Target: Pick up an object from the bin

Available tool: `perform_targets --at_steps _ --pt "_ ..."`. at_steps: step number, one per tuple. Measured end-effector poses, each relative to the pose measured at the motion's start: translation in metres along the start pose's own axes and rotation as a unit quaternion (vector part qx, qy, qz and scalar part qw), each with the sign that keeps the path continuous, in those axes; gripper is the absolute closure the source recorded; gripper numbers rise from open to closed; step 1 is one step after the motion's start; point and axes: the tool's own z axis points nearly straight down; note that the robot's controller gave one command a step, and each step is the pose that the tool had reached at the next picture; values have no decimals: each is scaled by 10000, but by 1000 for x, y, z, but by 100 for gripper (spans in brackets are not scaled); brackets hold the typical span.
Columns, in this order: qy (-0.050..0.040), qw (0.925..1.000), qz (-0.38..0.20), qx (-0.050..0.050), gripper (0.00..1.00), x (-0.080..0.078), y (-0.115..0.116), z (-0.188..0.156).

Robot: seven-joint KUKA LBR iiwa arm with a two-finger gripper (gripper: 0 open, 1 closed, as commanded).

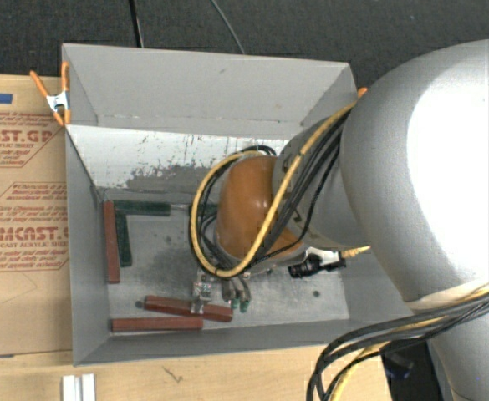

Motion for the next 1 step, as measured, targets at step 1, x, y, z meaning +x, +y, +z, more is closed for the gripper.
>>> perform_targets --at_steps 1 --pt "-19 9953 -964 -1 0 -35 -39 -47"
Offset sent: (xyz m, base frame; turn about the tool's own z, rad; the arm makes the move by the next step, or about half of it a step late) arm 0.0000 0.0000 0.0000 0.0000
